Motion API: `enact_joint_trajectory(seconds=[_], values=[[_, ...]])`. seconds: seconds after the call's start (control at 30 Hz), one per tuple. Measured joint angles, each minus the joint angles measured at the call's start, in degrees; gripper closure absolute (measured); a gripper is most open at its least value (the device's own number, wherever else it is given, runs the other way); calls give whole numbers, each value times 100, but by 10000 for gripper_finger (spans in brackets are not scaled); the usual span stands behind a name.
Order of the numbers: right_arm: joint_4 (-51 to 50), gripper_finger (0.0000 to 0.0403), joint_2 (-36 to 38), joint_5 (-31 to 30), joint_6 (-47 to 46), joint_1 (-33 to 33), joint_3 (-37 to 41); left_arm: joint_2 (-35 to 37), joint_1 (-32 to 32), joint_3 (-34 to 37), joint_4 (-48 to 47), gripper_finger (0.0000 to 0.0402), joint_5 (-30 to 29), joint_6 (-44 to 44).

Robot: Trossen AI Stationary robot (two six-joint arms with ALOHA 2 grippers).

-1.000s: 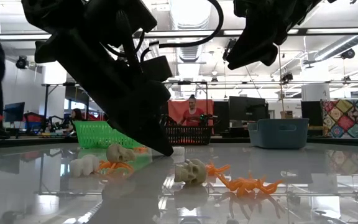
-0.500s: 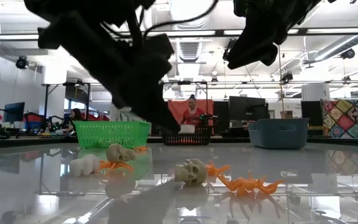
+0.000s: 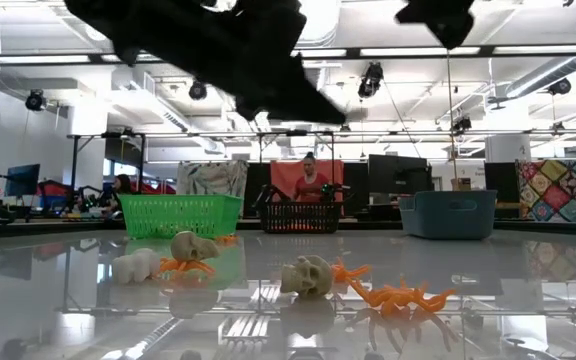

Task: Sort Halloween decoration
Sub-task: Put the white skeleton toy into the blue bin

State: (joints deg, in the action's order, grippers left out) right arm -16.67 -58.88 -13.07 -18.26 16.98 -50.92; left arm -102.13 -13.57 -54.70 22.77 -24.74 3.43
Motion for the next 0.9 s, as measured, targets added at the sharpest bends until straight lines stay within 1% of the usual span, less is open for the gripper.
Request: enact_joint_trajectory(seconds=[0.23, 0.43, 0.5, 0.6, 0.7, 0.9], values=[[198, 280, 518, -6, 264, 445, 294, -97, 466, 0, 1218, 396, 104, -697], [252, 280, 596, -49, 408, 554, 390, -331, 934, -2, 2034, 396, 748, -765], [240, 280, 595, -47, 410, 554, 407, -417, 1060, -3, 2209, 396, 780, -766], [249, 280, 589, -49, 410, 557, 413, -536, 1207, -175, 2222, 396, 813, -766], [263, 280, 583, -48, 421, 568, 416, -727, 1287, -502, 2205, 396, 1088, -814], [347, 280, 585, -38, 498, 578, 438, -1284, 1503, -1339, 1277, 396, 1124, -1280]])
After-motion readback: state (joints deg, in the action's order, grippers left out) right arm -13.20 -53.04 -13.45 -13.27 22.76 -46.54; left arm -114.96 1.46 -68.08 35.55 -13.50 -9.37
